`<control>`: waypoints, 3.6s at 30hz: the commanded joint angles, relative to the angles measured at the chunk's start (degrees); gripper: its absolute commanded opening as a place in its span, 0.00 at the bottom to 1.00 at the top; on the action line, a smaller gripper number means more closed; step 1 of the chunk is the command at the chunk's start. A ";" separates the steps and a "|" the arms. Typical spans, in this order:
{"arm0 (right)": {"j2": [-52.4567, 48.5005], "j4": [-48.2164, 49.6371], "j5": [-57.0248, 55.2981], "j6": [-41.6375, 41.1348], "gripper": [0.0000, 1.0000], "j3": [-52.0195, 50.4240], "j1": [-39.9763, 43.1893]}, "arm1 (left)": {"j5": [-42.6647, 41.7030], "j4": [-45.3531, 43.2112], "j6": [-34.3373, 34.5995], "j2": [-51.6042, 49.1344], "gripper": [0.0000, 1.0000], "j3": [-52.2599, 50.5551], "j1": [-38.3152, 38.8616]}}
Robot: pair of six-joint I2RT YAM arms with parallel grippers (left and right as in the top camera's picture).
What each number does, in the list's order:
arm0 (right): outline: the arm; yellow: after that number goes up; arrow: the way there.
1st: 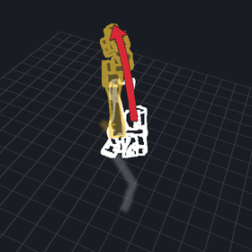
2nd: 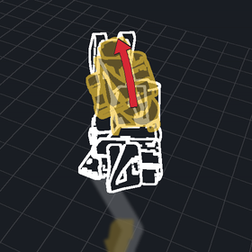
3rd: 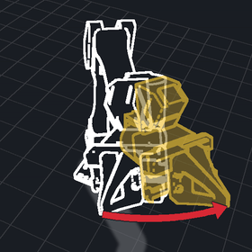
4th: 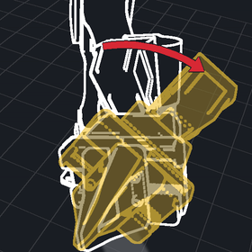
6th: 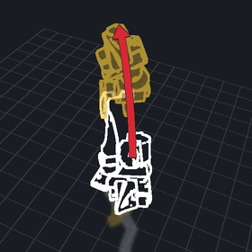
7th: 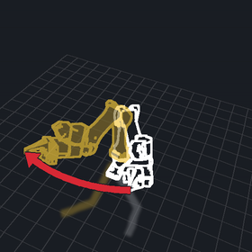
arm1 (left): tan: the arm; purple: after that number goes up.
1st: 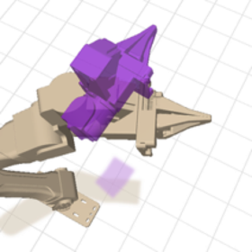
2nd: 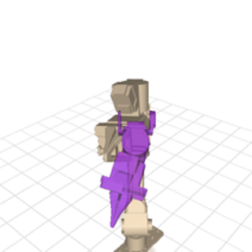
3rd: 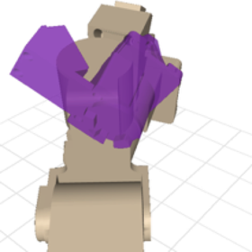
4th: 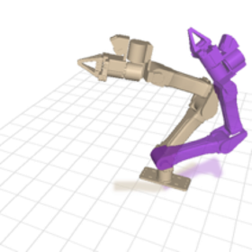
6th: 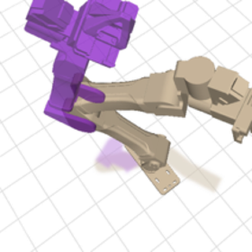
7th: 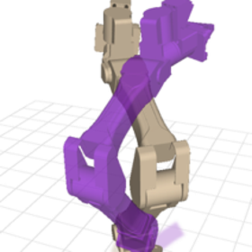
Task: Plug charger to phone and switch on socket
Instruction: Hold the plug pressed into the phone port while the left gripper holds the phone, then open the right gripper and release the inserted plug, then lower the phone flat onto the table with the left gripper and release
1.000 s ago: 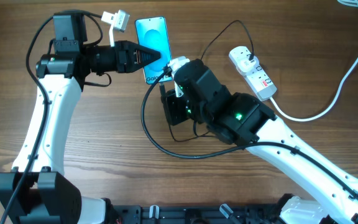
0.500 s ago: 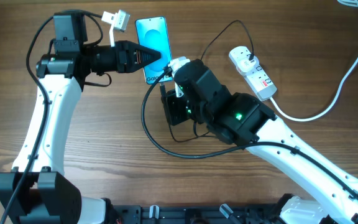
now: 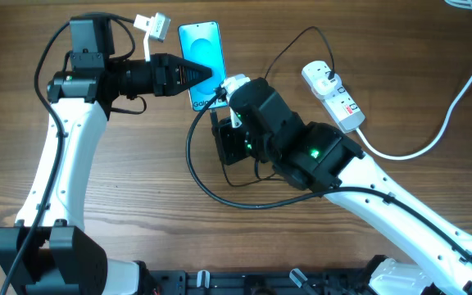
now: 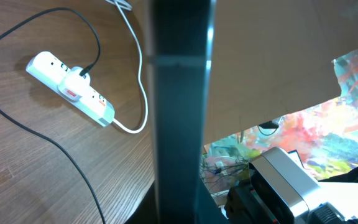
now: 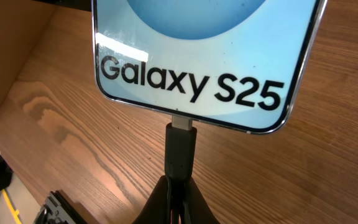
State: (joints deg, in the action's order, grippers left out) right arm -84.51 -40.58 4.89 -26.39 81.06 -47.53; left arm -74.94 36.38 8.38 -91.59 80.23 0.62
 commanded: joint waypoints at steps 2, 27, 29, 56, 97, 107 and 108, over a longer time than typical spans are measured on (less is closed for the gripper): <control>1.27 0.70 -0.37 -0.70 0.05 1.88 0.20 | -1.51 -0.20 -2.19 0.28 0.04 0.44 -0.20; 1.27 1.38 -1.46 2.45 0.05 1.88 0.20 | -1.53 0.46 -2.16 0.28 0.04 0.44 -0.20; 1.27 0.90 -1.53 2.45 0.04 1.88 0.20 | -1.51 0.44 -2.16 0.28 0.04 0.44 -0.20; 1.27 3.10 -4.50 2.19 0.05 1.88 0.20 | -1.51 0.63 -2.19 0.28 0.04 0.44 -0.13; -2.01 -14.32 -15.30 -9.75 1.00 -1.27 4.76 | 32.94 4.87 -7.87 -28.28 0.05 0.33 12.31; -2.40 -14.34 -15.15 -9.60 0.99 -1.27 4.76 | 34.82 4.20 -7.72 -31.01 0.10 0.33 12.31; -2.40 -14.34 -15.15 -9.57 1.00 -1.27 4.76 | 35.58 4.33 -7.72 -31.04 0.12 0.28 12.31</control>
State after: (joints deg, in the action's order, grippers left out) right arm -86.28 -55.07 -10.52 -35.35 80.60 -42.92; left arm -41.60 40.84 1.37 -121.89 80.49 12.71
